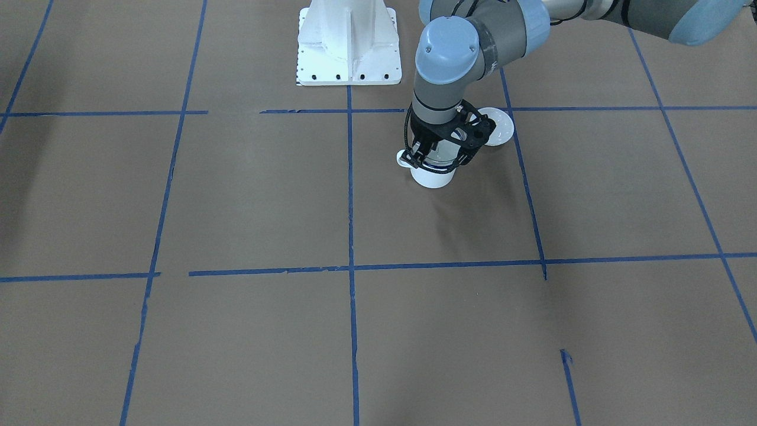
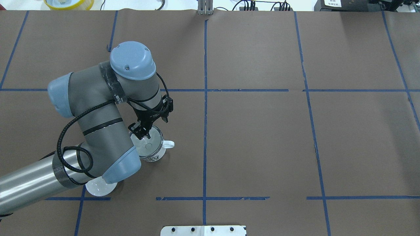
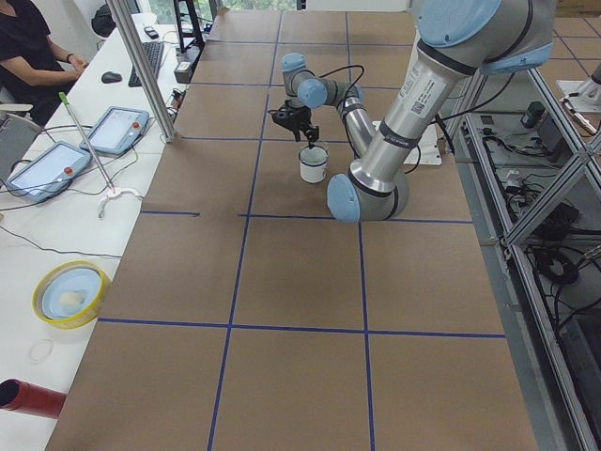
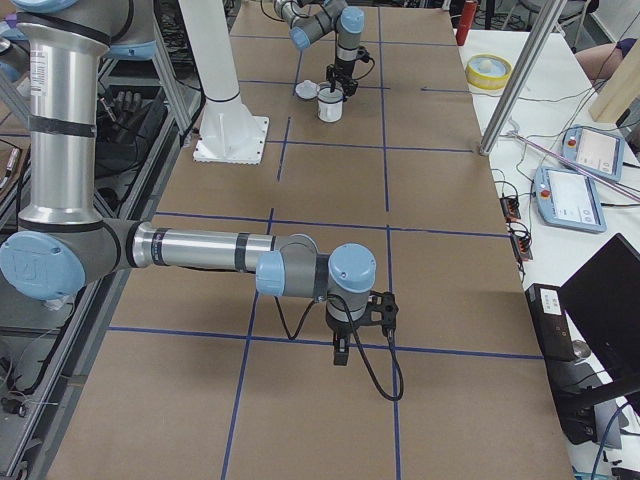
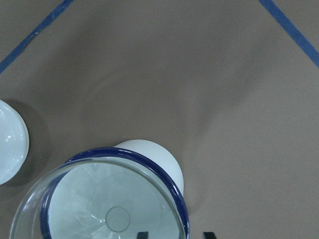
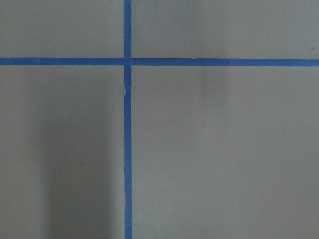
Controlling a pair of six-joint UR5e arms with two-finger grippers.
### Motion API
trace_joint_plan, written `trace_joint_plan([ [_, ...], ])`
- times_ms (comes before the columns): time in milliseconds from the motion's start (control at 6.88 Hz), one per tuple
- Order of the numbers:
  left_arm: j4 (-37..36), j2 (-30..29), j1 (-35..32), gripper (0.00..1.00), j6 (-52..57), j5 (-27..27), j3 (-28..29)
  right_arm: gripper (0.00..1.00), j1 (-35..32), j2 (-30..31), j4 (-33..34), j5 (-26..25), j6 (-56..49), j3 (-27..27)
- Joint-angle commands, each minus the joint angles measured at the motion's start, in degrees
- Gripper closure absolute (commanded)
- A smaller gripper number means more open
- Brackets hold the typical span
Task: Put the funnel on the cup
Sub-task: 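Open the left gripper and withdraw the left arm from the mug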
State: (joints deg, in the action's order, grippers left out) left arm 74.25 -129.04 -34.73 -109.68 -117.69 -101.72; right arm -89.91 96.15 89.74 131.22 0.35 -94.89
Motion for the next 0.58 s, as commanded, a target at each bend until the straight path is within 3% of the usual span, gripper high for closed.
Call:
trace_joint_plan([
  [0,-0.59,0.54,-5.04,0.00,11.95,0.01,-1.89,0.00,0.00,0.00,0.00,0.00,0.00,-0.03],
  [291,-0.60,7.36,-13.47,0.00,33.64,-0.52,-8.11,0.00,0.00,0.00,0.00,0.00,0.00,0.05],
  [436,-0.42,9.40,-19.96,0.00,44.18,-1.04,-8.40,0.00,0.00,0.00,0.00,0.00,0.00,0.05],
])
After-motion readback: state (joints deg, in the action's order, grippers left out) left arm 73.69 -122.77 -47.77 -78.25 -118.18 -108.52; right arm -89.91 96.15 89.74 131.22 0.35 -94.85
